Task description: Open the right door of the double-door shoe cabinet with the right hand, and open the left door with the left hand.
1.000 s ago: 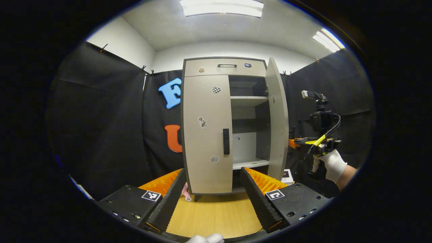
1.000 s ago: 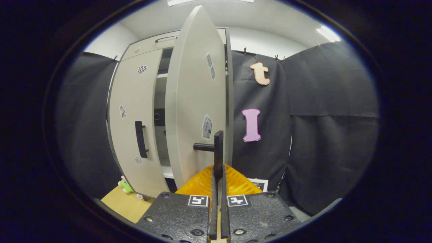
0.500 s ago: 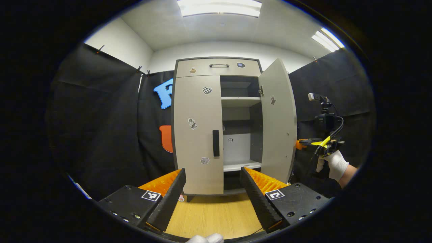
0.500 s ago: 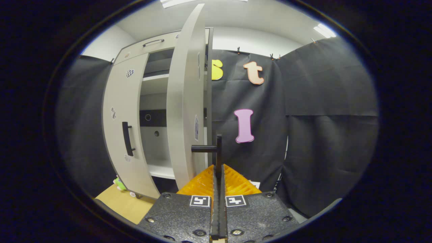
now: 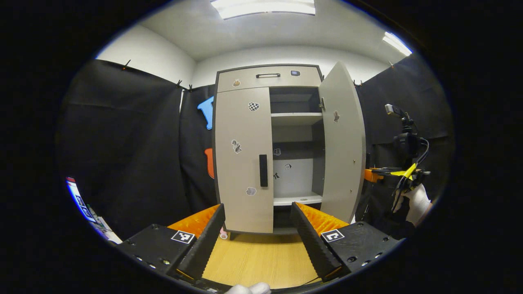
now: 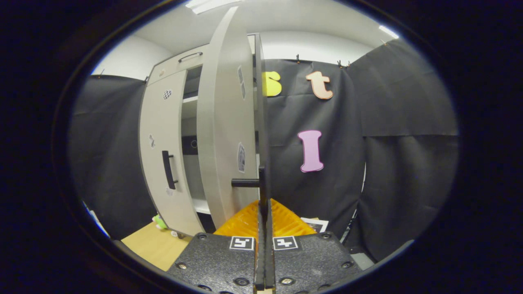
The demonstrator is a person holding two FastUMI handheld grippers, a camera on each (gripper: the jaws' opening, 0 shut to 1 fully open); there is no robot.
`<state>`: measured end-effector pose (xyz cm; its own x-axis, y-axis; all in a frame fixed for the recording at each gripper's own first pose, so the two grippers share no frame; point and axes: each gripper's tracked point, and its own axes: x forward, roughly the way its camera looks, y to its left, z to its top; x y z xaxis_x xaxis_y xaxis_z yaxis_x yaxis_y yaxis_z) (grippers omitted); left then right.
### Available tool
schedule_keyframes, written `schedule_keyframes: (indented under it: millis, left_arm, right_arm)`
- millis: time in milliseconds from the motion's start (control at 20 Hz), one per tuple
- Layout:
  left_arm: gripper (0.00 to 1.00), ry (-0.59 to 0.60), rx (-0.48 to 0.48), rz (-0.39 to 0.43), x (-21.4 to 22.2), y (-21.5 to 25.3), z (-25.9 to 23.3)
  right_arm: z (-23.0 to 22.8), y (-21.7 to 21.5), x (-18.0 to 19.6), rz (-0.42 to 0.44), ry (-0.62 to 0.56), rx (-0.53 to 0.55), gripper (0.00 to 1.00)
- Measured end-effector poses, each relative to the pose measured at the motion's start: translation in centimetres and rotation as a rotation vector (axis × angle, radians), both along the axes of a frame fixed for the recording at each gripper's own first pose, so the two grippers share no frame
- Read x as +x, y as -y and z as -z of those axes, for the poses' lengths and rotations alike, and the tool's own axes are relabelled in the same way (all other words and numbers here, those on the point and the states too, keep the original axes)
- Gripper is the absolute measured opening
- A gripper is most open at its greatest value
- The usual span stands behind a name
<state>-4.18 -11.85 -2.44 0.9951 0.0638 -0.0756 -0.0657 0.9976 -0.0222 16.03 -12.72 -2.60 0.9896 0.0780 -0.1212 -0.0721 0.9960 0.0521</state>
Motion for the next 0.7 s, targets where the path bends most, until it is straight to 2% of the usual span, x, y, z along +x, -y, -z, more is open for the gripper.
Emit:
schedule_keyframes:
  millis: [200, 300, 400, 450, 550, 650, 700]
  left_arm:
    - [0.96, 0.000, 0.014, -0.008, 0.4, -0.8, 0.1]
    - [0.96, -0.006, 0.012, -0.003, 0.9, -1.6, 0.2]
    - [0.96, -0.004, 0.015, -0.002, 1.5, -2.9, 0.3]
    - [0.96, -0.002, 0.013, 0.002, 1.9, -3.6, 0.5]
    - [0.96, -0.003, 0.020, 0.008, 2.8, -5.1, 1.0]
    - [0.96, -0.012, 0.039, 0.005, 3.7, -6.8, 1.7]
    - [0.96, -0.016, 0.043, 0.009, 4.3, -7.5, 2.1]
  right_arm:
    - [-0.7, 0.8, -1.0, 0.031, 0.016, -0.017, 0.09]
    - [-1.1, 1.3, -2.0, 0.057, 0.017, -0.037, 0.23]
    - [-1.9, 0.8, -3.4, 0.066, 0.026, -0.033, 0.45]
    - [-2.2, 0.4, -4.2, 0.081, 0.026, -0.028, 0.67]
    - [-2.3, -0.9, -6.2, 0.079, 0.033, -0.020, 0.78]
    - [-1.4, -3.1, -8.0, 0.077, 0.022, -0.006, 0.96]
    - [-1.0, -4.2, -9.1, 0.080, 0.020, 0.001, 1.00]
